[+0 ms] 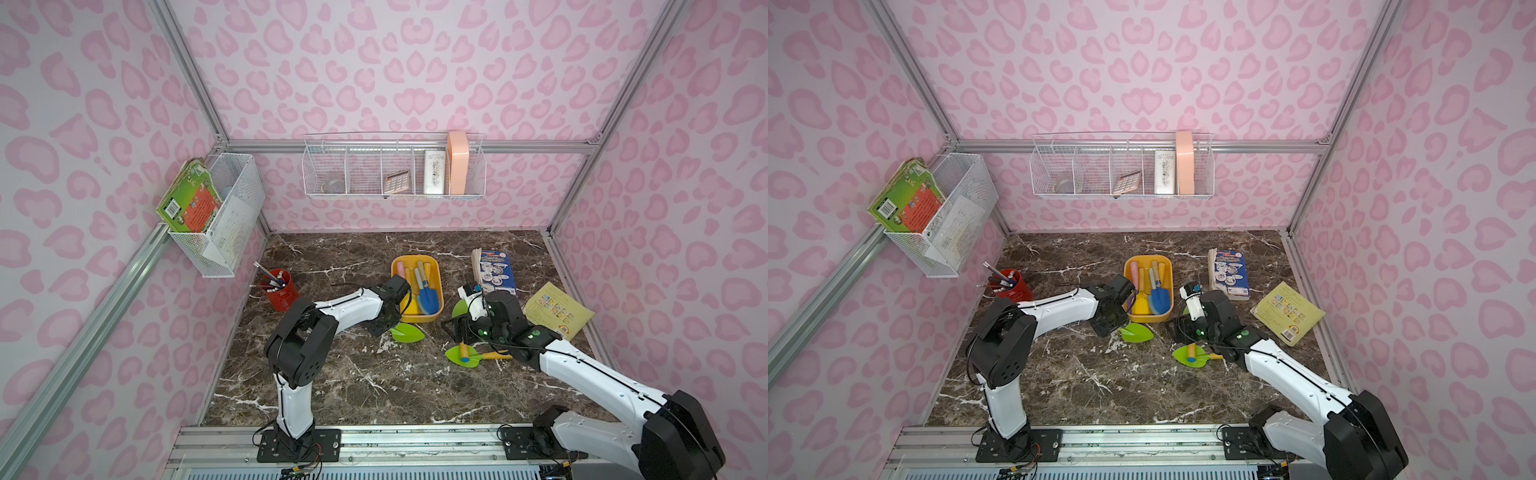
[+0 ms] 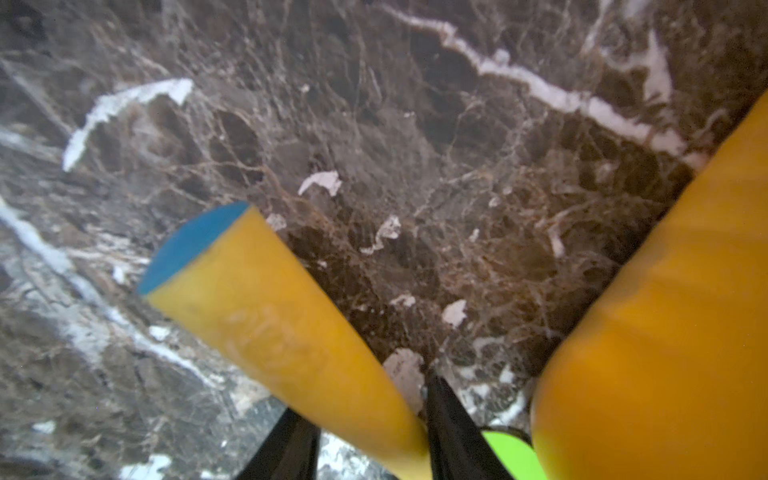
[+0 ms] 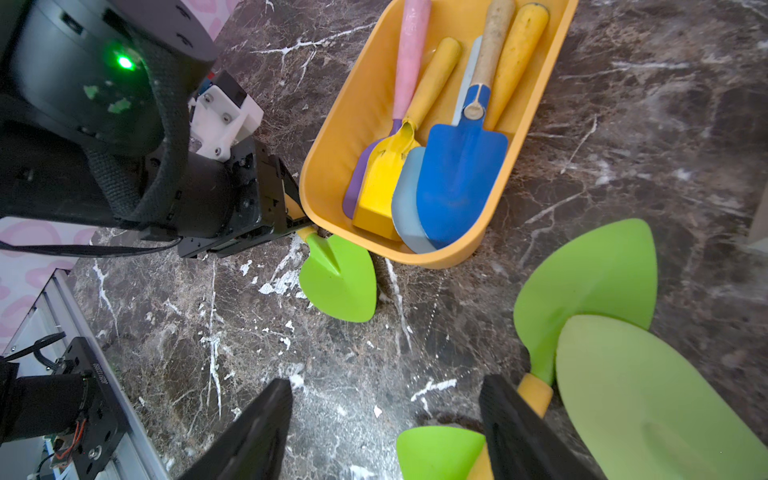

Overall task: Put the shovel into the storage box
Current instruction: Pick up the shovel from the center of the board.

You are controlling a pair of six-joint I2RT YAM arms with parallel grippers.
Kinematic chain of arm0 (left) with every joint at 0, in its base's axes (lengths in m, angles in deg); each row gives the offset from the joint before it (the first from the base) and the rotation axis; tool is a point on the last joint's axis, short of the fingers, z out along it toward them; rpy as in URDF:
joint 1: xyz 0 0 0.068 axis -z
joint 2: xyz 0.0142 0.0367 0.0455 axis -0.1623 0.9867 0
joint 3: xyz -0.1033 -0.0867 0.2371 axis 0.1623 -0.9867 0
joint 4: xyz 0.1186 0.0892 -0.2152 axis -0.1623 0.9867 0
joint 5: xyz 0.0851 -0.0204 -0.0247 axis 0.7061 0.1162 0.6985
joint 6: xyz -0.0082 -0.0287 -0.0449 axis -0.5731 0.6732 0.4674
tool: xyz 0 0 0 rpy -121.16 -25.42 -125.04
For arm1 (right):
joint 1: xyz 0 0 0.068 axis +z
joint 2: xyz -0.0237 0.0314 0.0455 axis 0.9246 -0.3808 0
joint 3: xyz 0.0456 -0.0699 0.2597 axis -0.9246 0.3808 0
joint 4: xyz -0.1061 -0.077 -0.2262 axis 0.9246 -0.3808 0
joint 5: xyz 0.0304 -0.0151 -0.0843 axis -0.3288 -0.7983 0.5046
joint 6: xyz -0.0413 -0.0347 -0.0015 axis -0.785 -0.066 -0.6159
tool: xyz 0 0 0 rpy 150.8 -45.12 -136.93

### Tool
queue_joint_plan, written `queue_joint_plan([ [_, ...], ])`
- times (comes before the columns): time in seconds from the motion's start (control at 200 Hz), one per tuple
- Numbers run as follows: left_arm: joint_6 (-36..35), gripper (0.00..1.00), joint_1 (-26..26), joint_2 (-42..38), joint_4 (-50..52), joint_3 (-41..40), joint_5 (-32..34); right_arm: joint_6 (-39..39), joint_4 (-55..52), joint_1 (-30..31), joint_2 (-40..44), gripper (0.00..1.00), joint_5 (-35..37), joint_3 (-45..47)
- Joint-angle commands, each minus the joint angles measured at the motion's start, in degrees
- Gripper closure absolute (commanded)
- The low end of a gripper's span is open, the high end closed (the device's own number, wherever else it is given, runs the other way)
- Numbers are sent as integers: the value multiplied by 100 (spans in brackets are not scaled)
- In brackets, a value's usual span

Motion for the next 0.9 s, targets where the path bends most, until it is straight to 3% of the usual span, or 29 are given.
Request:
queue_joint_plan([
  [0.0,-127,62,-4,43,57,-33,-22,23,42,2,35,26,26,28],
  [0.33,-261,88,14,-59,39,-176,-117,62,71,-32,101,26,40,74],
  [0.701,-983,92,163,-669,276,-221,118,143,244,-44,44,26,-119,173],
  [0.896,-1572,92,216,-860,403,-17,-179,151,260,-43,105,26,-92,165],
])
